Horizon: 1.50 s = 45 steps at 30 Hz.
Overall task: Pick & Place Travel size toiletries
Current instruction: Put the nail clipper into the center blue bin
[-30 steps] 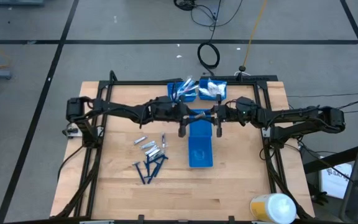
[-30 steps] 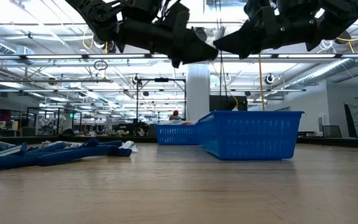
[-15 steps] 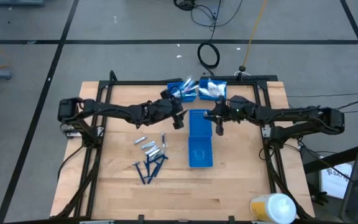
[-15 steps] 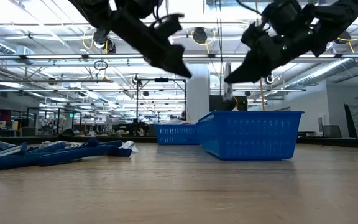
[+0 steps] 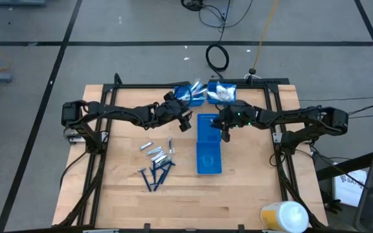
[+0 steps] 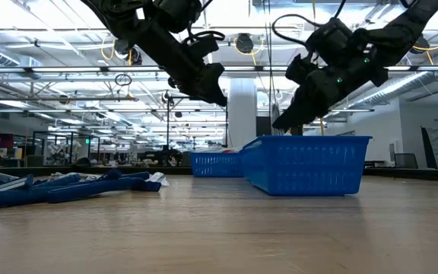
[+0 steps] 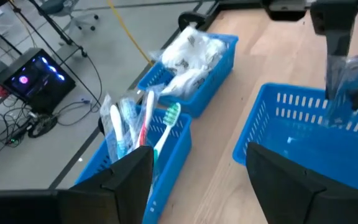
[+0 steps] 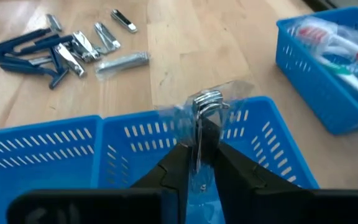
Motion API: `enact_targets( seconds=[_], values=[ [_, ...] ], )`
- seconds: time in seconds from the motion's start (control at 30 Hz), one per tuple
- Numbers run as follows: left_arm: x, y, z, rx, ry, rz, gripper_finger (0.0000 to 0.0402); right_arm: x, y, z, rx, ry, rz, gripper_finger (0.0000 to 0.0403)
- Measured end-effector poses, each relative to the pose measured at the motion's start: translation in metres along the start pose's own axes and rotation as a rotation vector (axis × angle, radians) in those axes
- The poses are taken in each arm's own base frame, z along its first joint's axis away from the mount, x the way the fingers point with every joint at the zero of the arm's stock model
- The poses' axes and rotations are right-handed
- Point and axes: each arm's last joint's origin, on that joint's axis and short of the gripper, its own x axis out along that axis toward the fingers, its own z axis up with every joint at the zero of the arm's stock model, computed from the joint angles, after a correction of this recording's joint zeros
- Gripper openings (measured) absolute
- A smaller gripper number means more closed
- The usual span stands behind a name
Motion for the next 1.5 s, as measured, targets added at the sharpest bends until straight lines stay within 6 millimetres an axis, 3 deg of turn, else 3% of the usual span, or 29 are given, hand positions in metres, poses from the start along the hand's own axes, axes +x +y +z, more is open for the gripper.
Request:
enact_targets(
  seconds=[0.23, 0.6, 0.77, 1.03, 1.2, 1.5],
  values=[
    [0.000, 0.000, -0.003, -0.008, 0.026, -0.002, 0.0246, 0.000, 0.000, 0.001, 0.014, -0.013, -0.001, 0.0092],
    [-0.001, -0.002, -0.008, 0.015, 0.075, -0.012, 0.0249, 0.000, 0.000, 0.003, 0.047, -0.034, -0.002, 0.0185],
    [-0.013, -0.011, -0.024, 0.077, 0.249, -0.049, 0.0250, 0.000, 0.000, 0.004, 0.044, -0.040, -0.003, 0.0206],
    [-0.045, -0.024, -0.067, 0.008, 0.741, -0.181, 0.0244, 0.000, 0.000, 0.004, 0.030, -0.043, -0.003, 0.0212],
    [-0.048, -0.025, -0.089, -0.125, 0.873, -0.202, 0.0227, 0.000, 0.000, 0.004, 0.016, -0.043, -0.004, 0.0212],
    [-0.065, -0.019, -0.118, -0.155, 1.127, -0.127, 0.0202, 0.000, 0.000, 0.004, 0.041, -0.042, -0.003, 0.0212]
  ],
)
